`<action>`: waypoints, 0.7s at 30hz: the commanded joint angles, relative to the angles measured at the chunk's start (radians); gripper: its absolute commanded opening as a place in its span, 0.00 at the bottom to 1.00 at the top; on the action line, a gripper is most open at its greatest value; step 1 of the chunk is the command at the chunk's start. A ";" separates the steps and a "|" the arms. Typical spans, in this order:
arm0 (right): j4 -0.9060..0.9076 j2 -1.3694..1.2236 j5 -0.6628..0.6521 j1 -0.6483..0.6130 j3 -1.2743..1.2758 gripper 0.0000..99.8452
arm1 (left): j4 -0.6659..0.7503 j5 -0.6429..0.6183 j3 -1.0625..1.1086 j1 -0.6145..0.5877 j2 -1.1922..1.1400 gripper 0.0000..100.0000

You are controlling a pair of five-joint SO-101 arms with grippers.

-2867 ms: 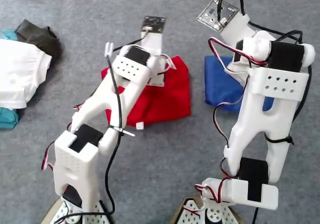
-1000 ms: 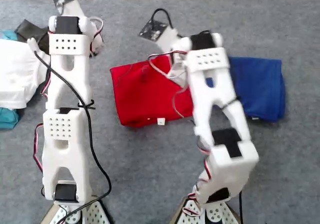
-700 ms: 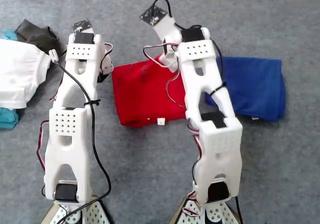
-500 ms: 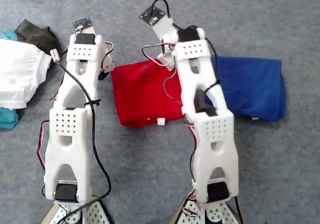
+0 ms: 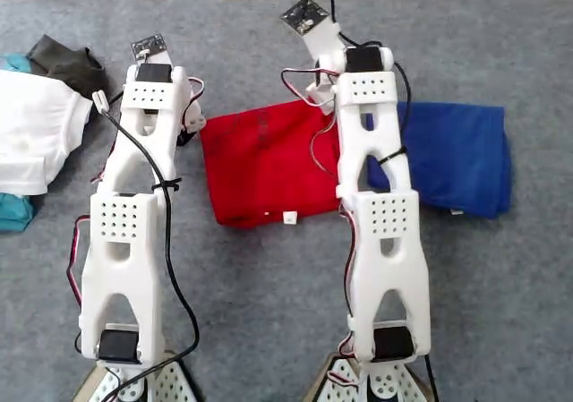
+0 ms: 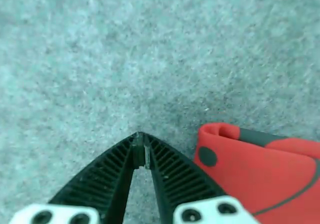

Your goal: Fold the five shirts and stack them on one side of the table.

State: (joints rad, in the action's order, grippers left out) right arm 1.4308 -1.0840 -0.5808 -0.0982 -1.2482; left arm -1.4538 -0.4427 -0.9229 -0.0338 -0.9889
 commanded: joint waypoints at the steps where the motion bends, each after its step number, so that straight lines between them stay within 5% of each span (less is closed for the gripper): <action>1: 0.009 -0.001 0.006 0.008 -0.094 0.02 | -0.084 0.075 -0.102 0.012 0.044 0.03; 10: 0.003 -0.128 -0.149 0.055 -0.110 0.02 | -0.160 0.087 -0.240 0.012 0.043 0.03; 21: 0.028 -0.139 -0.155 0.063 -0.354 0.02 | -0.153 0.155 -0.252 0.048 -0.012 0.03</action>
State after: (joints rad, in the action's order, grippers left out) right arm 1.4369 -1.2390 -0.7265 -0.0445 -1.4876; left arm -1.6072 -0.3030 -1.1239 -0.0107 -1.0134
